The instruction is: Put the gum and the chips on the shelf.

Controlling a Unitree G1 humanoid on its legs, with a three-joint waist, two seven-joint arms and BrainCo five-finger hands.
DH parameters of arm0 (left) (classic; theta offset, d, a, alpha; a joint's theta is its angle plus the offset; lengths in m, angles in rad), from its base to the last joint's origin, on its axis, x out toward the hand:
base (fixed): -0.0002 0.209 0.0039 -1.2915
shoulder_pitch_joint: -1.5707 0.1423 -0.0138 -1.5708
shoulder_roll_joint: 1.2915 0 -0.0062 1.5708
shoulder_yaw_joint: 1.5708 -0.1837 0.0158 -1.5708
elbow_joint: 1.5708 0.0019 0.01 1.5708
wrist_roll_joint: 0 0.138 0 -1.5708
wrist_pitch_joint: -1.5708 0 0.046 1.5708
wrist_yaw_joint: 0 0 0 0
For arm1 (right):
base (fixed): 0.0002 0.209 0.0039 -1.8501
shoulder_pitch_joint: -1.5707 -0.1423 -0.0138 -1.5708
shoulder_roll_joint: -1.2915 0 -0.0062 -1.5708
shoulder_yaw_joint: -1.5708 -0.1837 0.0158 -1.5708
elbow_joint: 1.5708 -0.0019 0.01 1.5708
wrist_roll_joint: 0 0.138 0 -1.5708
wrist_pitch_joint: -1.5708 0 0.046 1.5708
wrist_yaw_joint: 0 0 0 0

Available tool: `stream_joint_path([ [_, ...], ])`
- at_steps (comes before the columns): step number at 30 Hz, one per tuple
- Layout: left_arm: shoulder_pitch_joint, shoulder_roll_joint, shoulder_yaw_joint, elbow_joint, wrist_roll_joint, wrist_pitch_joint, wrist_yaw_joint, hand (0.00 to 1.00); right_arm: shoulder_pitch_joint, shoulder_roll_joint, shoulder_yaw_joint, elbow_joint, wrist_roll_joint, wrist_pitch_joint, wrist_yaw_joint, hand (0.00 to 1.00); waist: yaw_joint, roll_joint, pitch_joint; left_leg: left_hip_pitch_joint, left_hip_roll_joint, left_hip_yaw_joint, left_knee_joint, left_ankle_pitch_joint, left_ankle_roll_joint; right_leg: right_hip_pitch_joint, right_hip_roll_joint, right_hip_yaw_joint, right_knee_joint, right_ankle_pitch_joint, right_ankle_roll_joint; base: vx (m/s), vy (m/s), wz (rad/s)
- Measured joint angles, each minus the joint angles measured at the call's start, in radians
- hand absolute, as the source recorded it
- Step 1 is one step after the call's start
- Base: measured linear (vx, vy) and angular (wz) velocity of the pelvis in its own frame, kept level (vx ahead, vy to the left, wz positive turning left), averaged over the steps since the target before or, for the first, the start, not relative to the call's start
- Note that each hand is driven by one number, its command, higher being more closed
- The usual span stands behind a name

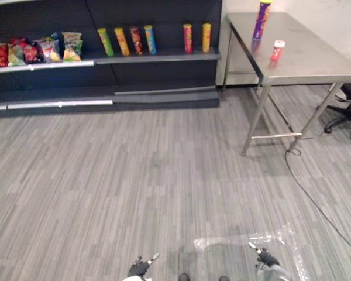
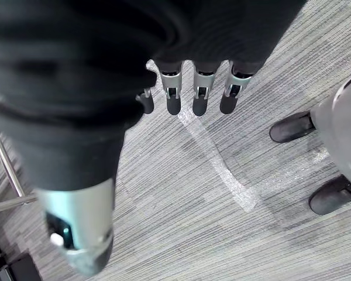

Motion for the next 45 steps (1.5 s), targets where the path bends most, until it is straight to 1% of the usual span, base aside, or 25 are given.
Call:
stream_joint_path([
  [2,0.003,0.0,-0.004,0.0,-0.026,0.0,-0.001,0.0,0.011,0.001,0.005,0.001,0.0,0.0,0.0,0.0,0.0,0.0,0.0,0.001,0.0,0.004,0.0,0.0,0.0,0.001,0.0,0.001,-0.001,0.002,0.002,-0.04,-0.011,-0.03],
  [4,0.004,0.0,-0.004,0.001,-0.03,0.0,-0.001,0.0,0.02,0.002,0.005,0.0,-0.001,0.0,0.0,0.0,0.0,-0.001,0.0,0.003,-0.001,0.005,0.0,0.0,0.0,0.006,-0.001,0.002,-0.005,0.003,0.004,-0.02,-0.006,-0.01],
  [6,0.004,-0.001,-0.004,0.001,-0.03,0.0,-0.001,0.0,0.027,0.002,0.004,0.002,-0.001,0.0,0.0,0.0,0.0,-0.002,0.0,0.011,-0.001,0.004,-0.001,0.0,0.001,0.019,-0.001,0.0,-0.016,0.007,0.009,0.0,0.0,0.0],
  [16,0.004,-0.002,-0.003,0.003,-0.029,0.0,-0.001,0.0,0.035,0.002,0.004,0.009,-0.002,0.0,0.0,0.0,0.0,-0.004,-0.001,0.019,-0.001,-0.005,-0.001,0.0,0.0,0.04,0.0,-0.016,-0.034,0.007,0.009,0.0,-0.017,0.03],
  [21,0.004,-0.001,-0.003,0.006,-0.029,-0.001,0.0,0.0,0.038,0.003,0.005,0.011,-0.008,0.0,0.0,0.0,0.0,-0.011,-0.004,0.026,-0.002,-0.006,-0.001,0.0,0.0,0.052,0.0,-0.023,-0.037,0.007,0.009,-0.01,-0.023,0.03],
  [28,0.004,-0.001,-0.005,0.007,-0.029,-0.001,0.0,0.0,0.043,0.003,0.008,0.012,-0.01,0.0,0.001,0.0,0.0,-0.013,-0.005,0.028,-0.002,-0.006,-0.001,0.0,0.0,0.053,0.0,-0.024,-0.037,0.007,0.009,-0.03,-0.015,0.0],
  [36,0.004,-0.001,-0.005,0.012,-0.029,-0.002,-0.001,0.0,0.042,0.002,0.027,0.032,-0.01,0.0,0.001,0.0,0.0,-0.023,-0.01,0.027,-0.002,-0.006,-0.001,-0.001,0.0,0.053,0.0,-0.024,-0.042,0.007,0.009,0.0,0.0,0.0],
  [45,0.003,-0.001,-0.005,0.011,-0.031,-0.002,-0.001,0.0,0.042,0.002,0.026,0.033,-0.01,0.0,0.002,0.0,0.0,-0.024,-0.009,0.018,-0.002,-0.005,-0.001,-0.006,-0.006,0.049,0.001,-0.023,-0.052,0.007,0.009,0.0,0.0,0.0],
])
